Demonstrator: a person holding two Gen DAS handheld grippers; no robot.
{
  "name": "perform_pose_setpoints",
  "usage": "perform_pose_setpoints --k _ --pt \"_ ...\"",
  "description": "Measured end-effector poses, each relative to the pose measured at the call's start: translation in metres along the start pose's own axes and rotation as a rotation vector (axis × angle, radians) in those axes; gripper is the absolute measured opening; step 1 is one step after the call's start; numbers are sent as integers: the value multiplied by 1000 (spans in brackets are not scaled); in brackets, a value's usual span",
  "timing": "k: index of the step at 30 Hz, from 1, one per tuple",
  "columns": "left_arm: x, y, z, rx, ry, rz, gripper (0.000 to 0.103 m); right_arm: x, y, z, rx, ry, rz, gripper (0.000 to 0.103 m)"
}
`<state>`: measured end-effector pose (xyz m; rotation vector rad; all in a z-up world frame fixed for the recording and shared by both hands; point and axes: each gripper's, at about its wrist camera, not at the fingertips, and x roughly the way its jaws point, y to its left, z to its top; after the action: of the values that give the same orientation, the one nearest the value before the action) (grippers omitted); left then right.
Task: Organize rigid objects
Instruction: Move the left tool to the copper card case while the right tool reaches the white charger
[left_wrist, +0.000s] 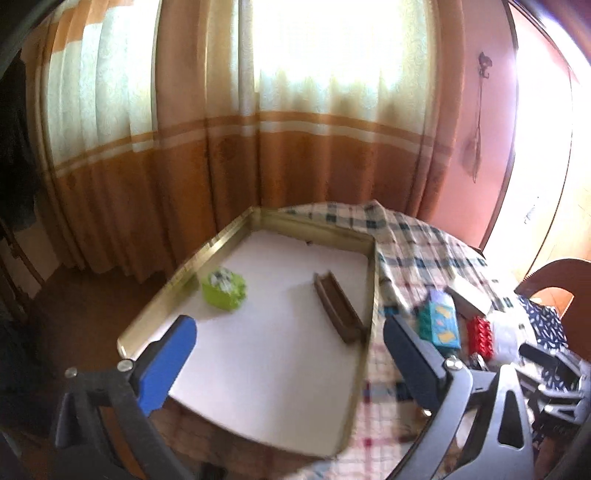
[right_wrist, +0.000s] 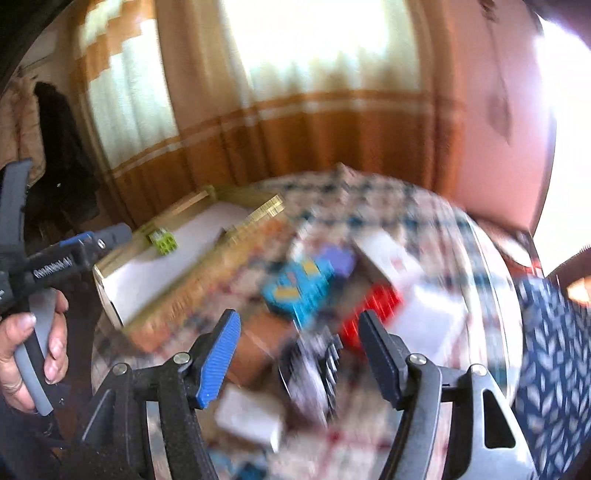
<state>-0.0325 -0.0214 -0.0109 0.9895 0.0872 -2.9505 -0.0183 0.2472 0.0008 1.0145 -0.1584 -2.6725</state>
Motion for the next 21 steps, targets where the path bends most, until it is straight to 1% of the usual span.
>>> perform_pose_setpoints --k 2,4,6,8,14,21 --pt "-3 -3 -13 -15 6 -6 103 -4 0 -15 30 20 8 69" --pt "-5 -6 -22 -8 3 -1 103 -6 5 -27 17 35 22 69" --pt "-7 -10 -27 9 -8 14 103 -3 11 -35 -4 67 22 69" --pt "-6 -12 -27 16 -20 32 103 -1 18 -42 -12 84 44 69" --pt "-9 -18 -32 23 -29 12 103 13 33 -51 -34 120 50 69" --pt "-10 -34 -40 76 -31 -5 103 28 38 -50 -41 113 23 69"
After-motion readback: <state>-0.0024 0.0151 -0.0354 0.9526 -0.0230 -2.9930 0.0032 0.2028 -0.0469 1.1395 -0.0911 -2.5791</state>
